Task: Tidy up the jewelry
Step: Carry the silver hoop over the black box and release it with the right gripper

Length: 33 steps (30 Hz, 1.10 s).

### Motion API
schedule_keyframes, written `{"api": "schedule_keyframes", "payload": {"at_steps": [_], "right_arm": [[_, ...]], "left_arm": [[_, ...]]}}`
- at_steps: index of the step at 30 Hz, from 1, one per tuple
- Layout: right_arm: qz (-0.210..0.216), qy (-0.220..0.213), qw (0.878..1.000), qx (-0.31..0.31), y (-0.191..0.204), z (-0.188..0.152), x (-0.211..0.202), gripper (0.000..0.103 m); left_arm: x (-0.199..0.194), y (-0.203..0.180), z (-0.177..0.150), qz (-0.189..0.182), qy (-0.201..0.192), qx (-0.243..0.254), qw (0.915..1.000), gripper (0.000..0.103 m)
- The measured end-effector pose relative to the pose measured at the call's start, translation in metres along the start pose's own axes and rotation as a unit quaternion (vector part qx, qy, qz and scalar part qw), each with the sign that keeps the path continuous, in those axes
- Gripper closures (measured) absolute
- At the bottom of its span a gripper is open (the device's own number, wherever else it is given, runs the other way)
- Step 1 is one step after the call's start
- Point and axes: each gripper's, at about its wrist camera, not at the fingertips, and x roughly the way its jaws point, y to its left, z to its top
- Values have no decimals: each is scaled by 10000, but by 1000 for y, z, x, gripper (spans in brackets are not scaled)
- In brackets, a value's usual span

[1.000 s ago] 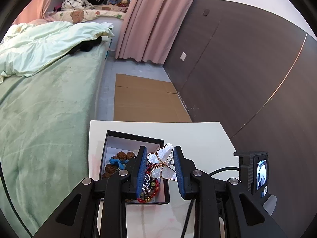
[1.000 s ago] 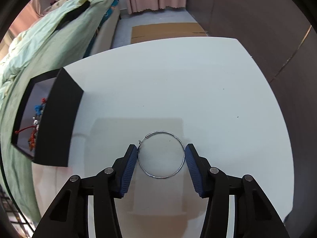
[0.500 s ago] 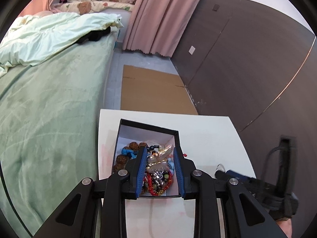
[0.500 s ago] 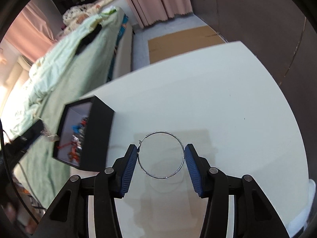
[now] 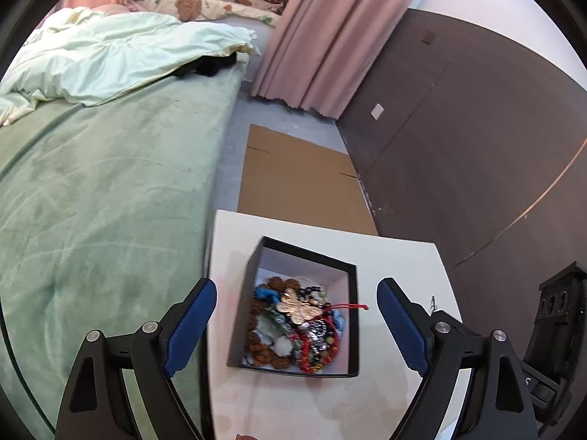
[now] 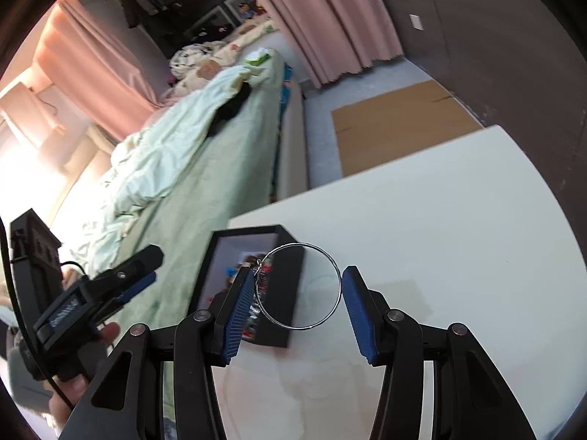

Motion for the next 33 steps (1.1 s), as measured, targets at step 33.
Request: {"api": "schedule_keyframes", "payload": {"at_steps": [33], "right_arm": [[862,-232,9960,-44,26,-1,-4,24]], "left_arm": [[-19,15,5,-8,-84,-36,10000,12]]}}
